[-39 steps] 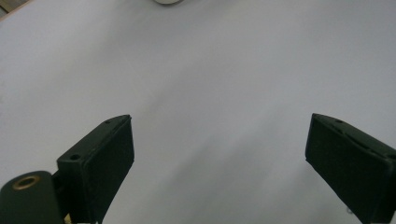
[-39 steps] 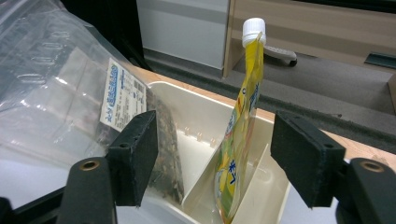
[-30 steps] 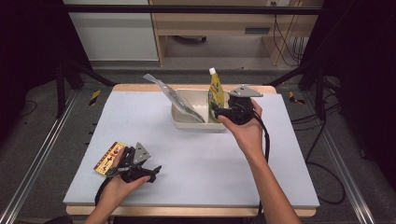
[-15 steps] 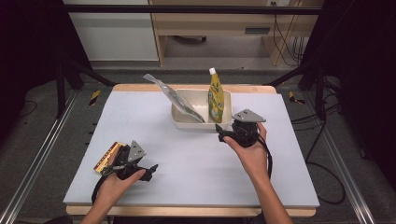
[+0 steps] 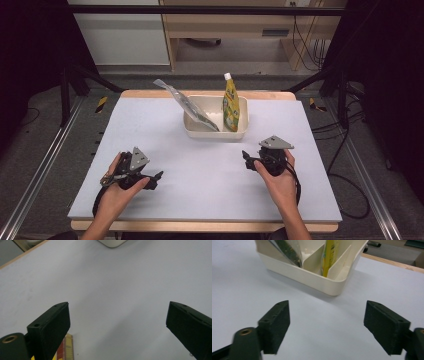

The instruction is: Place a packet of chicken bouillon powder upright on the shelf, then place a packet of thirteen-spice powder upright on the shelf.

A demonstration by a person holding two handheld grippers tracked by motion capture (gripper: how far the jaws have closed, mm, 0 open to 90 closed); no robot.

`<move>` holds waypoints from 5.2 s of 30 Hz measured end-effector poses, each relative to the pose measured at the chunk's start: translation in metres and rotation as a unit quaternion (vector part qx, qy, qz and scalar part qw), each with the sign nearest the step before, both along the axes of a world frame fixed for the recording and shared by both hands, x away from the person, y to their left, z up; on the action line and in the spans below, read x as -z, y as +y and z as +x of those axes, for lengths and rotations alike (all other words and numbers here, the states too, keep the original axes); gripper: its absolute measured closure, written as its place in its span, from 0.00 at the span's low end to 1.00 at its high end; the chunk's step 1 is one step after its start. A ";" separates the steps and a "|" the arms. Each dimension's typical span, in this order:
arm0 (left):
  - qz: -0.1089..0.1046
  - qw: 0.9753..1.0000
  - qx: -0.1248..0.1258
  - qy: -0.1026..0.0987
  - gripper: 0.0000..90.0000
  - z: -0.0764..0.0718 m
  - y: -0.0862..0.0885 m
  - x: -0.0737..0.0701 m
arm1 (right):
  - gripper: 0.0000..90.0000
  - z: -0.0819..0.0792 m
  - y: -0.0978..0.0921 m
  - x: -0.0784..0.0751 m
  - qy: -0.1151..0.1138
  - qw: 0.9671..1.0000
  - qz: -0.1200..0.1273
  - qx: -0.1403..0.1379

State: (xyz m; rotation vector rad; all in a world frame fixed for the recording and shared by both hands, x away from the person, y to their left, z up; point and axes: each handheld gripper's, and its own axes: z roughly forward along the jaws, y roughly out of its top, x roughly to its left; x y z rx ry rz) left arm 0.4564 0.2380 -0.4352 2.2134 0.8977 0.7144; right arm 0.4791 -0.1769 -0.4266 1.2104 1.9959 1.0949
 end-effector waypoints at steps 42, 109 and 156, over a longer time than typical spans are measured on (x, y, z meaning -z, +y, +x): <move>0.094 0.949 -0.094 0.287 0.19 0.045 0.085 -0.005 | 0.27 -0.031 0.003 0.025 -0.008 0.994 -0.082 -0.066; 0.114 0.979 0.157 0.063 0.35 0.020 -0.080 -0.005 | 0.35 0.004 0.091 0.008 0.079 0.974 0.111 -0.180; 0.099 0.973 0.208 -0.003 0.35 0.003 -0.115 -0.002 | 0.41 0.016 0.093 0.024 0.147 0.955 0.159 -0.201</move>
